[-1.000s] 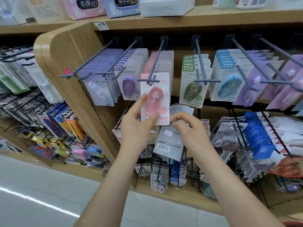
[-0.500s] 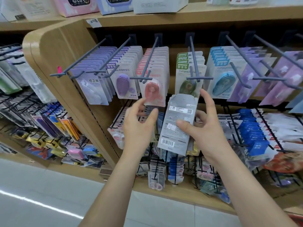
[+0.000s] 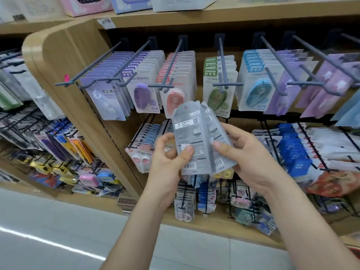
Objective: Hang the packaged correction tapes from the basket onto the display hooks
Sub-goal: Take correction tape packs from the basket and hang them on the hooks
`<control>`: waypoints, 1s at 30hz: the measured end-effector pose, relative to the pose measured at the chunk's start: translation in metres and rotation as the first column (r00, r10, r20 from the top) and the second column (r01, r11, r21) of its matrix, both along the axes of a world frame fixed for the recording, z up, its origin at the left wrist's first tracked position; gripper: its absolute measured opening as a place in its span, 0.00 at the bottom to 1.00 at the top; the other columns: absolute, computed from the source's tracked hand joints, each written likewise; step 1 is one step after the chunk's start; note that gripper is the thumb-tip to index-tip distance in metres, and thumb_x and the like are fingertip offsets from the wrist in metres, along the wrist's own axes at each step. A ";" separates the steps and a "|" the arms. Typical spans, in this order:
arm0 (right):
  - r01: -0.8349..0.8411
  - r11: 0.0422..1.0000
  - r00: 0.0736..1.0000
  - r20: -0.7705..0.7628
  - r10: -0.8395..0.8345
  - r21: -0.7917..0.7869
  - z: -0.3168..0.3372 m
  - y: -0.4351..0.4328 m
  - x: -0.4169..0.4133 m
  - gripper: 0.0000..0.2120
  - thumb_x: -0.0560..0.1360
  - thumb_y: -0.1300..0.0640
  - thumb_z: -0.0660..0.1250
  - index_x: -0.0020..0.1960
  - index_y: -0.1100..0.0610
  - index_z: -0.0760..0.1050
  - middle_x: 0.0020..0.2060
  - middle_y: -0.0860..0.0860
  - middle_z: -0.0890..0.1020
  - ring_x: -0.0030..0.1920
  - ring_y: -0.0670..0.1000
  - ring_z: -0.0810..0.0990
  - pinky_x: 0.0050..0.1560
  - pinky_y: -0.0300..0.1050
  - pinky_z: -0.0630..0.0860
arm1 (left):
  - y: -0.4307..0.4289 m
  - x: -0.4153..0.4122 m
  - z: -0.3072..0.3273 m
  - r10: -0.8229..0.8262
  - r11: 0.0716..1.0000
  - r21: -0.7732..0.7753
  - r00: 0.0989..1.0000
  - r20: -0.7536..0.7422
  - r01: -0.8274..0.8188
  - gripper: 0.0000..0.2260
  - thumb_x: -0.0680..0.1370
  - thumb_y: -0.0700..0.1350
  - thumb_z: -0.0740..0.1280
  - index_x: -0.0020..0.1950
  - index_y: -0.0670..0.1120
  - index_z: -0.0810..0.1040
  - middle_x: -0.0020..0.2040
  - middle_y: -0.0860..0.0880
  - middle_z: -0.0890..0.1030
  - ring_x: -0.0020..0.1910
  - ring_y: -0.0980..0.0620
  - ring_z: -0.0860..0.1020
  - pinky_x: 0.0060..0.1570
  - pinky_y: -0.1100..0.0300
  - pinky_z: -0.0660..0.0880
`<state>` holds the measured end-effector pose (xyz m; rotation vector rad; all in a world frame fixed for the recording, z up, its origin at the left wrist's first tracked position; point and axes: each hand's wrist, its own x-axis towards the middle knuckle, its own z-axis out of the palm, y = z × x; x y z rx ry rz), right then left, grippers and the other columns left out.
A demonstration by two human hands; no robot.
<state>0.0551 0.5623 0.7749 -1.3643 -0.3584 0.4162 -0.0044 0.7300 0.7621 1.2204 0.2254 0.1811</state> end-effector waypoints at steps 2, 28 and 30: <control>0.070 0.997 0.996 -0.052 -0.068 0.039 -0.001 -0.004 -0.003 0.20 0.73 0.60 0.68 0.65 0.53 0.76 0.54 0.52 0.85 0.53 0.53 0.85 0.47 0.47 0.82 | -0.003 -0.003 -0.004 0.006 1.000 0.017 0.997 0.078 -0.008 0.27 0.74 0.40 0.71 0.69 0.57 0.67 0.59 0.44 0.83 0.57 0.44 0.82 0.53 0.44 0.80; 0.405 0.910 0.902 -0.205 -0.380 0.095 -0.022 -0.201 -0.072 0.37 0.63 0.58 0.81 0.69 0.51 0.72 0.53 0.52 0.85 0.53 0.53 0.85 0.47 0.50 0.81 | -0.223 0.000 -0.008 -0.466 0.884 -0.079 0.879 -0.098 0.460 0.11 0.81 0.42 0.61 0.61 0.49 0.77 0.50 0.46 0.86 0.46 0.48 0.84 0.47 0.48 0.81; 0.422 0.903 0.902 -0.141 -0.408 0.084 -0.018 -0.226 -0.074 0.29 0.65 0.58 0.78 0.65 0.55 0.76 0.54 0.54 0.85 0.55 0.55 0.84 0.50 0.49 0.82 | -0.252 -0.001 -0.002 -0.496 0.868 -0.103 0.859 -0.127 0.486 0.13 0.79 0.48 0.63 0.61 0.45 0.78 0.51 0.43 0.85 0.48 0.45 0.85 0.46 0.47 0.82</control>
